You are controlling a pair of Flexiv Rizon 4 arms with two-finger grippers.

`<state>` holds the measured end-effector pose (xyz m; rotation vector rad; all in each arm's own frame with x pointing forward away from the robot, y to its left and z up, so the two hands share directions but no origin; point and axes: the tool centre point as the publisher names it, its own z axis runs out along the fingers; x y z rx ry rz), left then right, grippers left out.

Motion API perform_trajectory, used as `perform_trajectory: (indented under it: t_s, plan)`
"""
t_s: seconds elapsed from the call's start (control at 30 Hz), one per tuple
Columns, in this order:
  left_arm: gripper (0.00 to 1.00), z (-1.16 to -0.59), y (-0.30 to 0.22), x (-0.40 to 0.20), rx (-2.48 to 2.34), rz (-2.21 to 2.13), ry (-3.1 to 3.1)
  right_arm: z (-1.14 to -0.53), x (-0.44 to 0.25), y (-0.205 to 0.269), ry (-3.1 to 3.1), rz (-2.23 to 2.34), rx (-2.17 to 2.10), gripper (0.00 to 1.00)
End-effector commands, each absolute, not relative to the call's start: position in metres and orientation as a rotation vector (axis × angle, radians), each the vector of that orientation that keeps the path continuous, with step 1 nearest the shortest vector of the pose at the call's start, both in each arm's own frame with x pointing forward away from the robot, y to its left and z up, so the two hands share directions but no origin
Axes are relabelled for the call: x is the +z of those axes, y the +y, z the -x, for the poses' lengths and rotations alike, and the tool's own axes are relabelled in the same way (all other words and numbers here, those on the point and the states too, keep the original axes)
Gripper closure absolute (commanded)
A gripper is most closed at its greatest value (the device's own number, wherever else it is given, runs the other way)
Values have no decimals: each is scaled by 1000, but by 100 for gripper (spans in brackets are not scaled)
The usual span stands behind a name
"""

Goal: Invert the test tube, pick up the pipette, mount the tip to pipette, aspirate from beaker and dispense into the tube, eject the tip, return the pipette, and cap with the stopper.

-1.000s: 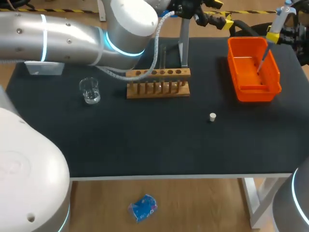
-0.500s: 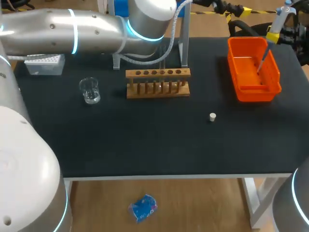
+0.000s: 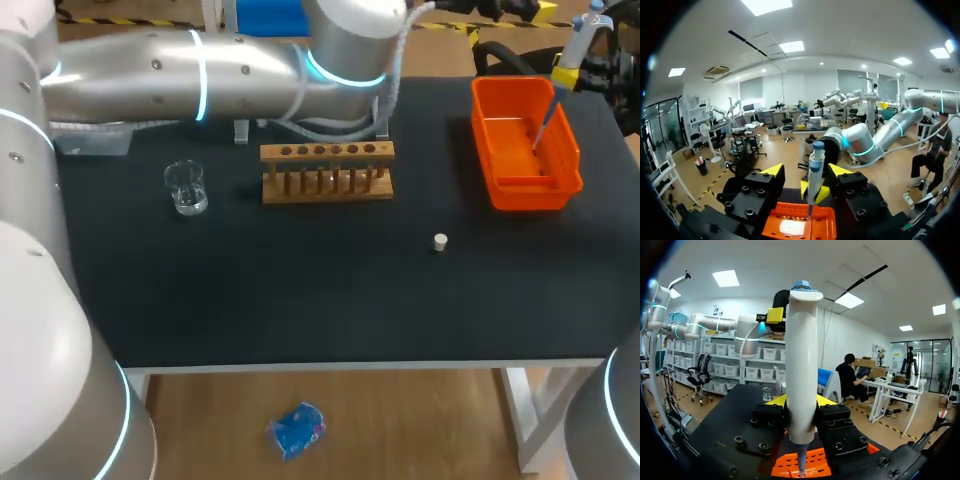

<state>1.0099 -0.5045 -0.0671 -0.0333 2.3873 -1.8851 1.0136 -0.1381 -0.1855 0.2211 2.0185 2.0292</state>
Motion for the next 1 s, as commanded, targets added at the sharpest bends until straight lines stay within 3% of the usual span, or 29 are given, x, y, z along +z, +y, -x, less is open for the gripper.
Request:
perform_trajectory:
  t_s: [0.03,1.0]
  plan:
    - [100,-1000,-510,-75,-1981,66,2253,-1015,-186,-139,2020,-216,2031,100]
    - [100,-1000,-529,-84,-2126,-39,2174,-1015,-186,-139,2020,-216,2031,100]
